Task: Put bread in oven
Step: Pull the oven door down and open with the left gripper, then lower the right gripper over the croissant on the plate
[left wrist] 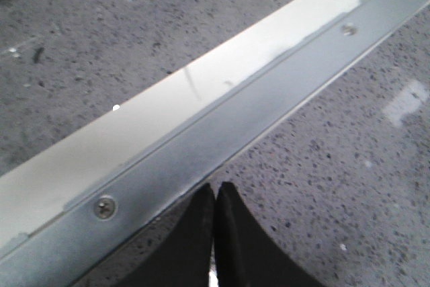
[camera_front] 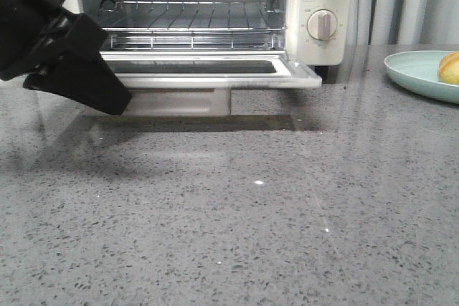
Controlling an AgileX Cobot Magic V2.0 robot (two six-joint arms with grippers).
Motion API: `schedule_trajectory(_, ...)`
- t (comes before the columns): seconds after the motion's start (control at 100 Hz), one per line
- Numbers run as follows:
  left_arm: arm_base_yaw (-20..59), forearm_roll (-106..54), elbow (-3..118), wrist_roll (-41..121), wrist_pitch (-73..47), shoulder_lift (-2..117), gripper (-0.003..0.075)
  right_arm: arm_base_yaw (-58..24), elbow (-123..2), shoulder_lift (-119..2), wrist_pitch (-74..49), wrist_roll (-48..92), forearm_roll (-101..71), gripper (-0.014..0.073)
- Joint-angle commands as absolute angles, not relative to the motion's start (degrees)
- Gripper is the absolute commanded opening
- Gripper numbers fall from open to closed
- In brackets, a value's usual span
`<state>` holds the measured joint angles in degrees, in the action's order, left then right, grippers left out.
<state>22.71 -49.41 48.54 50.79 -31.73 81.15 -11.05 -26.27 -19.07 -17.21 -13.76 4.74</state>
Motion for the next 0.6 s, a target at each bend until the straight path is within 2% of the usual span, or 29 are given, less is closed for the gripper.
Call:
schedule_trajectory(0.0,22.4,-51.6,50.6,49.6,-32.9,78.6,-0.0022,-11.2,-29.5,-20.0,-12.3,-13.5,5.6,-0.0048)
schedule_trajectory(0.3,22.4,-51.6,50.6,47.5,-36.2,67.3,-0.0022,-11.2,-37.1,-26.4,-13.8,-13.5,7.5,-0.0048)
schedule_trajectory(0.54,22.4,-51.4,50.6,43.2,-38.0,51.2,-0.0022,-10.8,-53.1,-45.0,-29.1,-13.8,11.7,-0.0042)
schedule_trajectory(0.59,22.4,-50.8,50.6,42.3,-38.2,48.4,-0.0022,-10.1,-56.7,-48.8,-31.1,-14.0,12.8,-0.0017)
